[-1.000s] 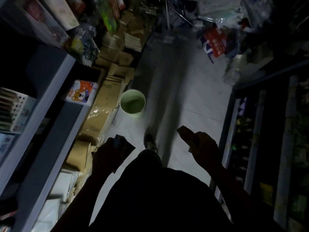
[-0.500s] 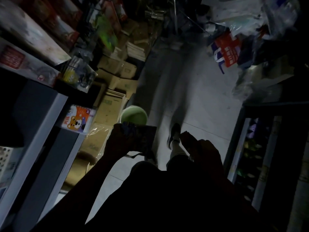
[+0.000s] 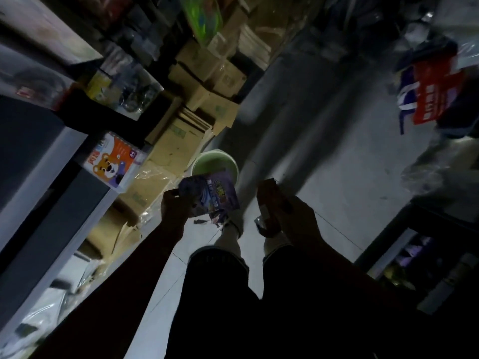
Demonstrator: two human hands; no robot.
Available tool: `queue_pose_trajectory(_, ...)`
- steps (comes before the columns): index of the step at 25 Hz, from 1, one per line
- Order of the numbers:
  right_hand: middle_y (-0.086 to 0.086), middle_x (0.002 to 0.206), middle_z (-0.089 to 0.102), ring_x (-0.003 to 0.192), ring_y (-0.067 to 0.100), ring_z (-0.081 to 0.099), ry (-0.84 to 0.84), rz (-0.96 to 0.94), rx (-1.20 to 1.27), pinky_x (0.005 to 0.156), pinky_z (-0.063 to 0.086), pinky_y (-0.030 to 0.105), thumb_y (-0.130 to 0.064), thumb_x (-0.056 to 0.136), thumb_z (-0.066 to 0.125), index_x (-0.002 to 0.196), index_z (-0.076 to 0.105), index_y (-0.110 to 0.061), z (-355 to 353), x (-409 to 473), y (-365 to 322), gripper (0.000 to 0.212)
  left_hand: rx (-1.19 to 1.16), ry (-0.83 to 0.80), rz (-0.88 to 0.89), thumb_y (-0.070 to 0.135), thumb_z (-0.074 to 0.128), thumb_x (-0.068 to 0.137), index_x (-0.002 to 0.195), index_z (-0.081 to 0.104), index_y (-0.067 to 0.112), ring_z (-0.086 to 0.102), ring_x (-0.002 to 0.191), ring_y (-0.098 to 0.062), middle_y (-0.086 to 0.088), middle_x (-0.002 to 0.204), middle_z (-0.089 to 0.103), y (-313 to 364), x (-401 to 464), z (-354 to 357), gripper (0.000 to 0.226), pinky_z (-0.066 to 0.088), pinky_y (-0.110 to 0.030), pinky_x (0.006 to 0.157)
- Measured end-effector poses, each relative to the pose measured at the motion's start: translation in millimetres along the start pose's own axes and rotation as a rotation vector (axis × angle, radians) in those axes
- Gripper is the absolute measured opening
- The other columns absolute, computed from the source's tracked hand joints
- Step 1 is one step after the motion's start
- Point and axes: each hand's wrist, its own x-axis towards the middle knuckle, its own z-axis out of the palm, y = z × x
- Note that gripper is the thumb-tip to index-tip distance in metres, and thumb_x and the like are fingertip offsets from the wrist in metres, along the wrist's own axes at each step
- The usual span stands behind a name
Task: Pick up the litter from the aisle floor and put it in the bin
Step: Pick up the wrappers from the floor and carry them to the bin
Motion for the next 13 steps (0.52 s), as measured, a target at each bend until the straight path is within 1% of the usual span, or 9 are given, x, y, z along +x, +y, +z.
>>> queue_pose_trajectory(2, -0.006, 0.084, 0.071, 0.069, 0.003, 0.069, -0.019, -0.041, -0.047, 0.063, 0.051, 0.022, -0.06, 0.097, 0.058, 0.087, 0.056, -0.033, 31, 46, 6, 0.029, -0.002, 0.024, -0.047, 0.016, 0.074, 0.089, 0.102, 0.062, 0.006, 0.069, 0.077, -0.023, -0.012, 0.092, 0.07, -16, 37, 15, 0.02, 0.053, -0.028, 0.053)
queue_pose_trajectory(3, -0.006, 0.084, 0.071, 0.066, 0.002, 0.068, -0.009, -0.026, -0.042, 0.063, 0.055, 0.022, -0.058, 0.096, 0.062, 0.087, 0.054, -0.033, 53, 74, 12, 0.027, -0.003, 0.051, -0.073, 0.013, 0.075, 0.087, 0.102, 0.062, 0.005, 0.069, 0.08, -0.026, -0.013, 0.094, 0.07, -28, 62, 24, 0.021, 0.054, -0.028, 0.052)
queue_pose_trajectory(5, -0.007, 0.08, 0.072, 0.068, 0.005, 0.069, 0.011, 0.019, -0.071, 0.071, 0.061, 0.034, -0.065, 0.093, 0.06, 0.087, 0.063, -0.028, 104, 132, 31, 0.038, -0.007, 0.093, -0.139, 0.008, 0.076, 0.082, 0.11, 0.062, 0.002, 0.071, 0.087, -0.031, -0.018, 0.102, 0.071, -55, 115, 44, 0.032, 0.06, -0.035, 0.06)
queue_pose_trajectory(6, -0.007, 0.079, 0.073, 0.071, 0.009, 0.07, -0.009, 0.03, -0.123, 0.074, 0.06, 0.039, -0.07, 0.094, 0.055, 0.085, 0.069, -0.025, 130, 162, 44, 0.048, -0.012, 0.101, -0.16, 0.005, 0.076, 0.08, 0.111, 0.062, 0.001, 0.071, 0.084, -0.032, -0.02, 0.102, 0.071, -70, 142, 56, 0.034, 0.061, -0.04, 0.063)
queue_pose_trajectory(7, -0.005, 0.08, 0.073, 0.075, 0.013, 0.071, -0.029, 0.028, -0.161, 0.076, 0.059, 0.04, -0.073, 0.094, 0.052, 0.084, 0.072, -0.023, 153, 189, 54, 0.055, -0.008, 0.109, -0.175, 0.002, 0.074, 0.079, 0.111, 0.062, -0.001, 0.071, 0.079, -0.031, -0.021, 0.1, 0.071, -85, 168, 67, 0.034, 0.061, -0.04, 0.062)
queue_pose_trajectory(9, -0.005, 0.081, 0.073, 0.079, 0.016, 0.071, -0.041, 0.062, -0.187, 0.073, 0.056, 0.036, -0.078, 0.092, 0.048, 0.082, 0.071, -0.022, 199, 241, 75, 0.062, -0.028, 0.11, -0.174, 0.0, 0.072, 0.079, 0.107, 0.063, -0.002, 0.07, 0.072, -0.03, -0.022, 0.094, 0.071, -113, 217, 92, 0.03, 0.058, -0.033, 0.054)
queue_pose_trajectory(10, -0.006, 0.077, 0.071, 0.076, 0.016, 0.07, -0.033, 0.061, -0.186, 0.066, 0.053, 0.032, -0.08, 0.091, 0.047, 0.079, 0.07, -0.022, 223, 269, 86, 0.063, -0.024, 0.114, -0.171, 0.002, 0.073, 0.078, 0.103, 0.065, 0.001, 0.071, 0.074, -0.032, -0.02, 0.093, 0.071, -133, 246, 105, 0.026, 0.058, -0.032, 0.056)
queue_pose_trajectory(12, -0.007, 0.075, 0.069, 0.072, 0.014, 0.065, -0.031, 0.058, -0.187, 0.056, 0.04, 0.025, -0.073, 0.094, 0.052, 0.08, 0.072, -0.02, 260, 311, 103, 0.058, -0.039, 0.085, -0.191, 0.008, 0.076, 0.074, 0.089, 0.068, 0.009, 0.072, 0.082, -0.036, -0.015, 0.086, 0.073, -160, 290, 124, 0.017, 0.061, -0.039, 0.069)
queue_pose_trajectory(13, -0.006, 0.081, 0.071, 0.075, 0.013, 0.064, -0.03, 0.063, -0.17, 0.057, 0.039, 0.024, -0.066, 0.096, 0.055, 0.088, 0.074, -0.019, 275, 328, 110, 0.051, -0.072, 0.041, -0.229, 0.011, 0.077, 0.074, 0.087, 0.067, 0.01, 0.072, 0.082, -0.036, -0.013, 0.083, 0.073, -174, 309, 131, 0.016, 0.06, -0.042, 0.074)
